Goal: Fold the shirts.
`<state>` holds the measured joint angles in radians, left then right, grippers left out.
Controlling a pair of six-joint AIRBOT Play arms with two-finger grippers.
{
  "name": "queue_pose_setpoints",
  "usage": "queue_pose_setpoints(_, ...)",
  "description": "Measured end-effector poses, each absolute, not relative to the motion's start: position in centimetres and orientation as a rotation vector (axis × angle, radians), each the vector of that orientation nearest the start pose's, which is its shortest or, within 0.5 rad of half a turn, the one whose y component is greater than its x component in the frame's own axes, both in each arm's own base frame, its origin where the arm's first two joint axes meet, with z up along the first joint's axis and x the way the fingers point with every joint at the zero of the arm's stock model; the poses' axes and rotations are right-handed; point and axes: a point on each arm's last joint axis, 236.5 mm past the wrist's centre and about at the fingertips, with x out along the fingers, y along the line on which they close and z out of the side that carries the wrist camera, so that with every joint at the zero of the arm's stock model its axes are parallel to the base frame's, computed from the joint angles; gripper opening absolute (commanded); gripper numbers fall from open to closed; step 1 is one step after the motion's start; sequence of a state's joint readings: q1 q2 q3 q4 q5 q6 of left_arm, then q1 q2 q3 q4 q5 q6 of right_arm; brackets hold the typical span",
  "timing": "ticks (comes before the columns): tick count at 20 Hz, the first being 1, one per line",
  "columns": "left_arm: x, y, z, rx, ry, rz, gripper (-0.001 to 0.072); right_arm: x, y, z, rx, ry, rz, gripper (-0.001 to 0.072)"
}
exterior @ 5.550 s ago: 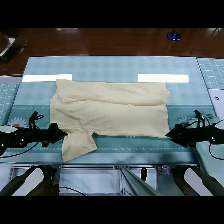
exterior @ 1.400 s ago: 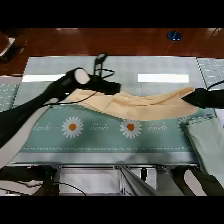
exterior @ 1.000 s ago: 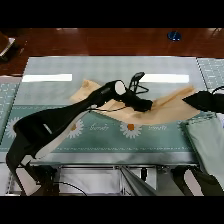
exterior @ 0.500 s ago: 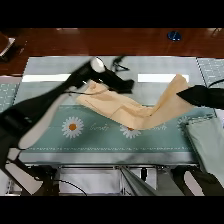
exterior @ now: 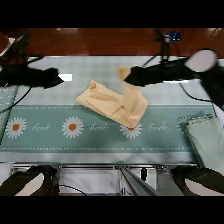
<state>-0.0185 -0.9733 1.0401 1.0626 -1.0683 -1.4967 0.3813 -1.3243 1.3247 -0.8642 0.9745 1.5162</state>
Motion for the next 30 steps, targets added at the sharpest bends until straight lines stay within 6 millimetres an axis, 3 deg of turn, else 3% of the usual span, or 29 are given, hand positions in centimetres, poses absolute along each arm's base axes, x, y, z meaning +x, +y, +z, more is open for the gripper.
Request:
queue_pose_setpoints(3, 30.7, -9.4, 10.4, -0.396, 0.914, -0.294, 0.0021, 40.1, 34.5, 8.5, 0.413, 1.076, 0.742, 0.0018)
queue_pose_setpoints(6, 27.6, -9.2, 8.7, -0.424, 0.893, -0.277, 0.0021, 41.1, 38.3, 5.1, 0.42, 1.13, 0.754, 0.0019)
queue_pose_setpoints(7, 27.0, -9.1, 8.0, -0.432, 0.899, -0.272, 0.0021, 41.4, 39.2, 4.2, 0.427, 1.143, 0.755, 0.0084)
queue_pose_setpoints(8, 26.5, -9.1, 7.4, -0.437, 0.906, -0.269, 0.0021, 41.4, 40.1, 3.4, 0.436, 1.158, 0.758, 0.0357)
queue_pose_setpoints(9, 26.1, -9.1, 6.6, -0.445, 0.919, -0.264, 0.0021, 41.5, 40.8, 2.7, 0.445, 1.166, 0.761, 0.0409)
queue_pose_setpoints(11, 25.8, -9.1, 5.5, -0.456, 0.936, -0.255, 0.0021, 41.6, 41.7, 1.9, 0.451, 1.174, 0.774, 0.0409)
queue_pose_setpoints(13, 25.9, -9.0, 4.8, -0.465, 0.943, -0.245, 0.0021, 41.9, 41.4, 2.3, 0.462, 1.176, 0.784, 0.0408)
queue_pose_setpoints(15, 26.2, -8.9, 4.2, -0.472, 0.948, -0.235, 0.0021, 42.5, 39.0, 4.0, 0.465, 1.183, 0.786, 0.0408)
queue_pose_setpoints(17, 26.5, -8.7, 3.9, -0.478, 0.949, -0.225, 0.0021, 42.5, 34.5, 6.7, 0.424, 1.197, 0.774, 0.0408)
queue_pose_setpoints(19, 26.8, -8.6, 3.6, -0.481, 0.949, -0.218, 0.0021, 41.8, 28.0, 9.6, 0.319, 1.196, 0.707, 0.0408)
queue_pose_setpoints(22, 26.8, -8.6, 3.3, -0.484, 0.958, -0.216, 0.0021, 39.2, 16.5, 11.7, 0.175, 1.172, 0.443, 0.0408)
queue_pose_setpoints(23, 26.8, -8.6, 3.3, -0.484, 0.96, -0.216, 0.0021, 37.8, 12.7, 11.6, 0.17, 1.159, 0.328, 0.0408)
queue_pose_setpoints(24, 26.7, -8.6, 3.2, -0.484, 0.964, -0.216, 0.0021, 36.3, 9.5, 11.1, 0.192, 1.134, 0.219, 0.0407)
queue_pose_setpoints(26, 26.6, -8.7, 3.1, -0.484, 0.971, -0.217, 0.0021, 33.1, 5.9, 8.2, 0.293, 1.103, 0.065, 0.0406)
queue_pose_setpoints(28, 26.4, -8.7, 2.9, -0.486, 0.981, -0.219, 0.0021, 30.7, 5.2, 3.8, 0.433, 1.095, -0.012, 0.0405)
queue_pose_setpoints(30, 26.3, -8.8, 2.8, -0.486, 0.988, -0.219, 0.0021, 29.0, 7.2, -0.6, 0.593, 1.124, -0.007, 0.0405)
